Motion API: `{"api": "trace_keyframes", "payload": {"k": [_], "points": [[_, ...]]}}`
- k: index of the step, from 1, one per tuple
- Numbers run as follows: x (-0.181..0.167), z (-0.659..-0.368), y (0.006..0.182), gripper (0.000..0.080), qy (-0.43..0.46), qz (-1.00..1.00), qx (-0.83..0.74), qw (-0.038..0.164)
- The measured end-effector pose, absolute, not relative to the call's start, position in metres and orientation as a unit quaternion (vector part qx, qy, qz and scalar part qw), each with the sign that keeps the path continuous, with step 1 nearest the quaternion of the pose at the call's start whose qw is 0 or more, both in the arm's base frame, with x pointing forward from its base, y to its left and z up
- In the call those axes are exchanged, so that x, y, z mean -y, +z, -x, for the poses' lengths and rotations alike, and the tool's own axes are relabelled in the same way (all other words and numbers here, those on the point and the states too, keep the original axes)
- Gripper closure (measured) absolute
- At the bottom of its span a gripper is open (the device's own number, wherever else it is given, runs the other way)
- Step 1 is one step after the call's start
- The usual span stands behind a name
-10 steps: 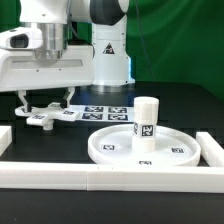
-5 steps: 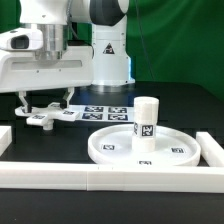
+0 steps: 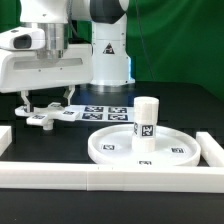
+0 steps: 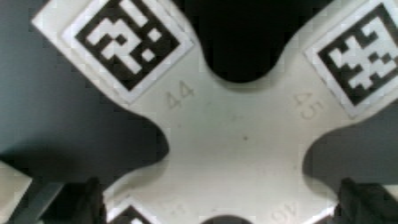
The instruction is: Assemble round table
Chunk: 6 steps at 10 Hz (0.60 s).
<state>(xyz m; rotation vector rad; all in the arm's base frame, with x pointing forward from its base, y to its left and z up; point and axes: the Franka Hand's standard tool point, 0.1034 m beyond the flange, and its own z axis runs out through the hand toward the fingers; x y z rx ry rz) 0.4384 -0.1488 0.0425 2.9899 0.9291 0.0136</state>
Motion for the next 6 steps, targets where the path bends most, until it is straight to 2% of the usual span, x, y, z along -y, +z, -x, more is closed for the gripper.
{"api": "trace_keyframes", "payload": {"k": [3,6], "points": [[0.1528,-0.4291,0.0341,0.0150,-0.002,-0.957,-0.291,0.003],[0.1519,-0.4286,0.0332,0.0150,-0.003,-0.957,-0.292,0.003]]}}
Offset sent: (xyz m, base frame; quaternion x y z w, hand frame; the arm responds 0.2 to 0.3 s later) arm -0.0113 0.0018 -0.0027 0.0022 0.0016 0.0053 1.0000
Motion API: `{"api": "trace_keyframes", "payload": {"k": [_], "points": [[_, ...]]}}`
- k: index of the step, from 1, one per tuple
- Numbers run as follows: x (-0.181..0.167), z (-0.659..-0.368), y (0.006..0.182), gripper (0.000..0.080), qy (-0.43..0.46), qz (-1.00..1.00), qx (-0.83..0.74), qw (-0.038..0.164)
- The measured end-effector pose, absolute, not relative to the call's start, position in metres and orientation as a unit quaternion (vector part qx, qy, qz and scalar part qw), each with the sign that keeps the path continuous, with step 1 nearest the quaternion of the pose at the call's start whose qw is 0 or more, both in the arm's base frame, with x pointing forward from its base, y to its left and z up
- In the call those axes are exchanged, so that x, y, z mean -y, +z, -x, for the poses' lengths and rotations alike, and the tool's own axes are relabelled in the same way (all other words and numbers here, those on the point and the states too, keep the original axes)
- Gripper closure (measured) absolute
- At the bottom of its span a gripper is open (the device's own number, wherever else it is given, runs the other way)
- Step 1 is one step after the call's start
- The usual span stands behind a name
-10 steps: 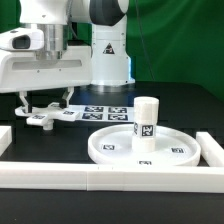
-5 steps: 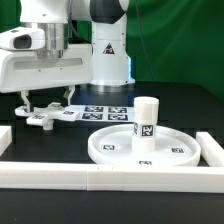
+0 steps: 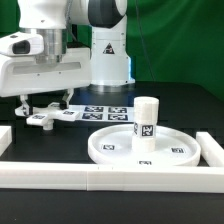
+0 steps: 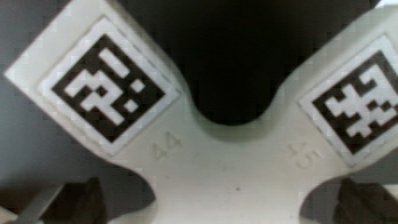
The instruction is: Assemble round table
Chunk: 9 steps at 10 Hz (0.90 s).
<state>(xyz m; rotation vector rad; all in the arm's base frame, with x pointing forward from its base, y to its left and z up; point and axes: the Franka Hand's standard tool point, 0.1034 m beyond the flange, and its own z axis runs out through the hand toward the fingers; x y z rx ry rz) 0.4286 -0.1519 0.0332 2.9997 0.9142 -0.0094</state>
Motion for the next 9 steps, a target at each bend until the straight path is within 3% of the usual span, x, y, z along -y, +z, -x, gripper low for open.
{"api": "trace_keyframes", "payload": {"k": [8,9], "points": [[0.150,-0.423,0.021,0.0165,-0.013,-0.956,-0.292,-0.001],[0.150,-0.423,0.021,0.0337,-0.013,-0.956,-0.292,-0.001]]}}
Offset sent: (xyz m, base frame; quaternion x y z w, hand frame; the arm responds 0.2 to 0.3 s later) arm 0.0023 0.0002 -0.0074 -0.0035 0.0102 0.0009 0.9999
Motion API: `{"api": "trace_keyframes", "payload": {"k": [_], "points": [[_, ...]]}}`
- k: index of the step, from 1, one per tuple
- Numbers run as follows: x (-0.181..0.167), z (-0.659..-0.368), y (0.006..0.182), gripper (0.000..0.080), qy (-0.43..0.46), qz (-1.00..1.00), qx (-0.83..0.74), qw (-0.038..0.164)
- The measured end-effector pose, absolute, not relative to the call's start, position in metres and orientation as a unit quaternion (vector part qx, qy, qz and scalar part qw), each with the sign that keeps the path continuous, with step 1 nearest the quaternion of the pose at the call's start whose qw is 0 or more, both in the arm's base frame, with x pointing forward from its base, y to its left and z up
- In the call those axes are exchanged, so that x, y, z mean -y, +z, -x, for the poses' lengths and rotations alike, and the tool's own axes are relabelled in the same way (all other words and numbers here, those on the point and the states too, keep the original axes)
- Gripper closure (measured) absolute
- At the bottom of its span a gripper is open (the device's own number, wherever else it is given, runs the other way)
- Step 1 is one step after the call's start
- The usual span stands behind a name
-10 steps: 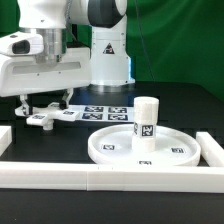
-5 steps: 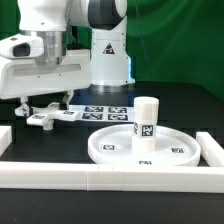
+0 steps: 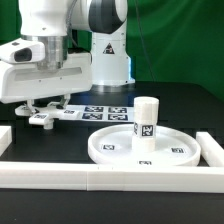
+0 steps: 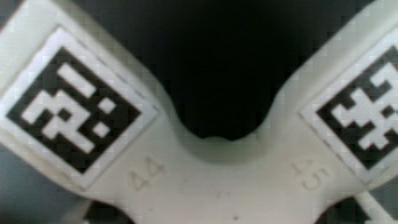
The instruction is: Assemble round table
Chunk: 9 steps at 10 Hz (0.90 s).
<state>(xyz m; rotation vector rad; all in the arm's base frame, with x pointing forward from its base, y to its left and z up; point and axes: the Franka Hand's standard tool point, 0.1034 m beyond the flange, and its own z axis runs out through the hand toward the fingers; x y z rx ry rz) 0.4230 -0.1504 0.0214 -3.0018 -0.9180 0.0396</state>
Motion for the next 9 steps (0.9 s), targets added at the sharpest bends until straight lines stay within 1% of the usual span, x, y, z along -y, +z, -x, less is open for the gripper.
{"api": "trace_keyframes", "payload": {"k": [2,3,4,5,6,7,8,9], "points": [[0.150,-0.424,0.022,0.0352,0.013,0.956,0.293,0.002],[0.147,-0.426,0.025,0.0352,0.013,0.956,0.294,0.003],[0.140,-0.431,0.033,0.0352,0.014,0.955,0.296,0.009],[0.125,-0.440,0.045,0.0352,0.005,0.961,0.277,0.006],[0.100,-0.447,0.060,0.0352,-0.006,0.963,0.268,0.003],[0.075,-0.451,0.070,0.0351,-0.013,0.967,0.254,0.002],[0.053,-0.456,0.080,0.0351,-0.011,0.975,0.222,0.009],[0.027,-0.468,0.097,0.0351,-0.011,0.979,0.204,0.014]]}}
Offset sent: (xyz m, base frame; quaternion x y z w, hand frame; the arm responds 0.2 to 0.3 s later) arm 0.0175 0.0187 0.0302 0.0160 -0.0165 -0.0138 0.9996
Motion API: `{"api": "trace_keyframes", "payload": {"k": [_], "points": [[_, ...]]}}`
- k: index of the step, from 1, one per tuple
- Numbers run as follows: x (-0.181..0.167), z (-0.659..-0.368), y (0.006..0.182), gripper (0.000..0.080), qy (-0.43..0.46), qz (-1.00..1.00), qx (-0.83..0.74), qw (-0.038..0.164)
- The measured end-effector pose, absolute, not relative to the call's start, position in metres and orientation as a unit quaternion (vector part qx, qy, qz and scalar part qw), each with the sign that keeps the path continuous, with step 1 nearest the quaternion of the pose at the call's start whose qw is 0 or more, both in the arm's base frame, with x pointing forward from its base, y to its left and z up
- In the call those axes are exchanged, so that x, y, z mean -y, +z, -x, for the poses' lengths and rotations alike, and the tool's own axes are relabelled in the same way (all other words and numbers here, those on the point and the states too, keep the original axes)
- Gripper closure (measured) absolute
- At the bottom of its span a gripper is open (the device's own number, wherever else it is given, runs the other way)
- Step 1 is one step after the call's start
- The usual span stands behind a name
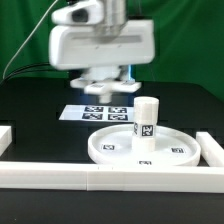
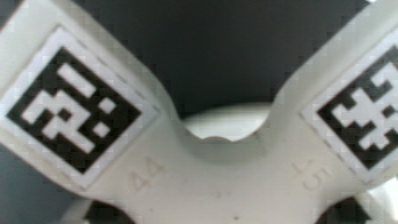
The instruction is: Assemble round table
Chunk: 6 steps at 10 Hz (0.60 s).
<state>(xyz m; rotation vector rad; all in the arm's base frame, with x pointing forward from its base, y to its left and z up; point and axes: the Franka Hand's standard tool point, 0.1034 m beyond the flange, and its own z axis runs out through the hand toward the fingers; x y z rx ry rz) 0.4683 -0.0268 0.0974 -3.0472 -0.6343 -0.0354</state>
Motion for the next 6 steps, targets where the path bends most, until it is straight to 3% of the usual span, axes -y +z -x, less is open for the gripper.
{"api": "trace_keyframes", "payload": {"k": [4,6], "points": [[-0.030,-0.532,0.149,0.0351,-0.017,0.992,0.123,0.022],[-0.026,-0.535,0.148,0.0351,-0.017,0.992,0.124,0.021]]}}
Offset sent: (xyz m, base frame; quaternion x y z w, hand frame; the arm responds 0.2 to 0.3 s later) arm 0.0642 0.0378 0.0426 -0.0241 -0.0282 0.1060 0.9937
